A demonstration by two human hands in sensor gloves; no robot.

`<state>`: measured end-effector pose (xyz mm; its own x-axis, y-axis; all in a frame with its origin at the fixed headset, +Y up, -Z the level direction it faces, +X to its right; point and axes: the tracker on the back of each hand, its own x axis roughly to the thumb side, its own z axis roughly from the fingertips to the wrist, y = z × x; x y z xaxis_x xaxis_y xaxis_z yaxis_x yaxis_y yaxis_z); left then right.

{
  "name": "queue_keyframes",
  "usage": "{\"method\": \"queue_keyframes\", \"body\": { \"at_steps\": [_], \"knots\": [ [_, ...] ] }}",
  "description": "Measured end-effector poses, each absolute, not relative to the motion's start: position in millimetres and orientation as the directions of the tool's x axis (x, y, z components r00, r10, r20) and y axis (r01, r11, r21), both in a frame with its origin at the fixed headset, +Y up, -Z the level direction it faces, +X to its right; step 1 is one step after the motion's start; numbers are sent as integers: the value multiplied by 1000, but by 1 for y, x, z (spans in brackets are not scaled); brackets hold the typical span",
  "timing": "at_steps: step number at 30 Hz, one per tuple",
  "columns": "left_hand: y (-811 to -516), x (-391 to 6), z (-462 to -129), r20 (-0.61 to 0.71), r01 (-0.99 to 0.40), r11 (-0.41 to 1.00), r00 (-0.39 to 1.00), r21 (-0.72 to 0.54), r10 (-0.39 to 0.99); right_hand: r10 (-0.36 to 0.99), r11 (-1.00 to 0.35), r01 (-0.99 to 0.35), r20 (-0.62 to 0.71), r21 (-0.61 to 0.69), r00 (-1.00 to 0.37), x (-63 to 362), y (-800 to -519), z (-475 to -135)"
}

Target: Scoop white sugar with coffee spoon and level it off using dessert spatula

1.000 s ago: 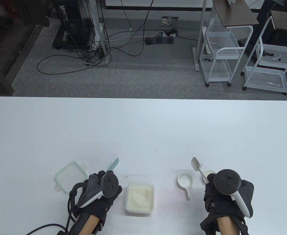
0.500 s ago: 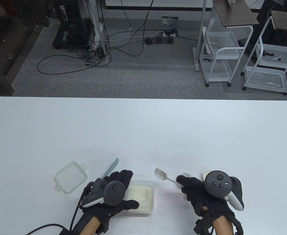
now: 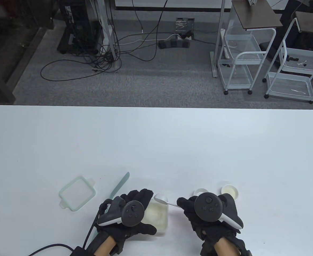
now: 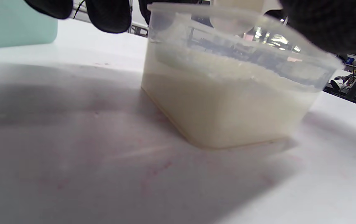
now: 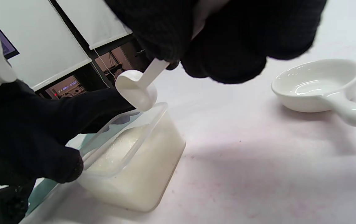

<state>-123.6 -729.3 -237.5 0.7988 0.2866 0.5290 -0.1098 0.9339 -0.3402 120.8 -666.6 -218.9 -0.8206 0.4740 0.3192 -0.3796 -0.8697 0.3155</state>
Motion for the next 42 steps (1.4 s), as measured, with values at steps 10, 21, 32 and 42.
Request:
{"method": "queue_keyframes", "body": {
  "at_steps": [10, 21, 32, 42],
  "knots": [
    [-729, -123, -239, 513, -103, 927, 808, -360, 289, 335, -934, -241, 417, 262, -845, 97, -664, -209],
    [-730, -123, -239, 505, -105, 923, 811, -370, 295, 137, -990, -94, 523, 107, -841, 70, -677, -202],
    [-730, -123, -238, 502, -94, 923, 816, -373, 286, 449, -864, -290, 368, 413, -814, 89, -688, -214],
    [-730, -122, -238, 502, -90, 924, 818, -371, 281, 738, -594, -565, 107, 573, -666, 127, -698, -227]
  ]
}}
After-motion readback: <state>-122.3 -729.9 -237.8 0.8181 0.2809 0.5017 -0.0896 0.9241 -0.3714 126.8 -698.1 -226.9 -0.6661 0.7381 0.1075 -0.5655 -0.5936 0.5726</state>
